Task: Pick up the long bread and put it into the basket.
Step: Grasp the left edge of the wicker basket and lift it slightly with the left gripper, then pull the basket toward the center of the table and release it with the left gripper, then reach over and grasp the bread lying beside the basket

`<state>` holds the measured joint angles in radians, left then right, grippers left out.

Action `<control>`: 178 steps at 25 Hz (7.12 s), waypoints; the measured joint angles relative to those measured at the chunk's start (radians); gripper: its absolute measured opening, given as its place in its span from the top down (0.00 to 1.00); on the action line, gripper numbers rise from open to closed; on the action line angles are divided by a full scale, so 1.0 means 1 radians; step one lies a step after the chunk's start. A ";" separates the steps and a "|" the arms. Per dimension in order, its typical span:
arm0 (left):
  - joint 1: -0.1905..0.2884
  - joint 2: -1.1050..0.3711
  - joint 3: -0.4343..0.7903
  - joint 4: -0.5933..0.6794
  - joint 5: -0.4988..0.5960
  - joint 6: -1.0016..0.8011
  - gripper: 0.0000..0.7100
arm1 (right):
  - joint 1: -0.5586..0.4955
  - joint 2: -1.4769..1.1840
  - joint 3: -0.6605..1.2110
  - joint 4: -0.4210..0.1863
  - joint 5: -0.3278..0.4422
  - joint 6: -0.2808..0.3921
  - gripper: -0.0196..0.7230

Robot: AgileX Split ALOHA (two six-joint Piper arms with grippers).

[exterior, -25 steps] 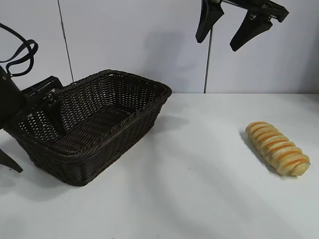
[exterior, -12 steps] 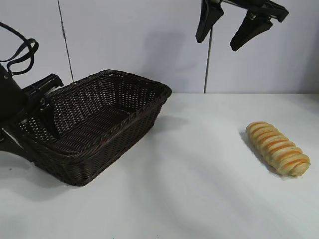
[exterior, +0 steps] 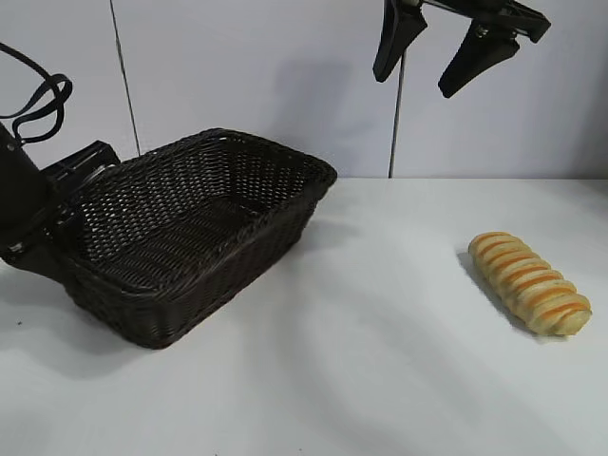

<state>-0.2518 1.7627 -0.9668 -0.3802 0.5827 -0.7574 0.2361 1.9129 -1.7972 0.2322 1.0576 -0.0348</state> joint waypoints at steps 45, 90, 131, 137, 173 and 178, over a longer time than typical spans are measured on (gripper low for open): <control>0.096 0.218 -0.457 -0.142 0.525 0.826 0.86 | 0.000 0.000 0.000 0.000 0.043 0.000 0.25; 0.098 0.421 -0.635 -0.099 0.581 0.954 0.28 | 0.000 0.000 0.000 0.000 0.044 0.000 0.25; 0.008 0.044 -0.557 -0.121 0.609 0.906 0.16 | 0.000 0.000 0.000 0.000 0.044 0.000 0.25; 0.007 0.044 -0.557 -0.122 0.593 0.905 0.16 | 0.000 0.000 0.000 0.000 0.045 0.000 0.25; 0.007 0.044 -0.557 -0.123 0.514 0.860 0.16 | -0.139 0.000 0.000 -0.167 0.176 0.041 0.25; 0.007 0.044 -0.557 -0.123 0.514 0.860 0.16 | -0.142 0.000 0.000 -0.177 0.176 0.042 0.25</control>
<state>-0.2443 1.8071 -1.5235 -0.5036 1.0964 0.1029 0.0942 1.9129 -1.7972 0.0552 1.2337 0.0070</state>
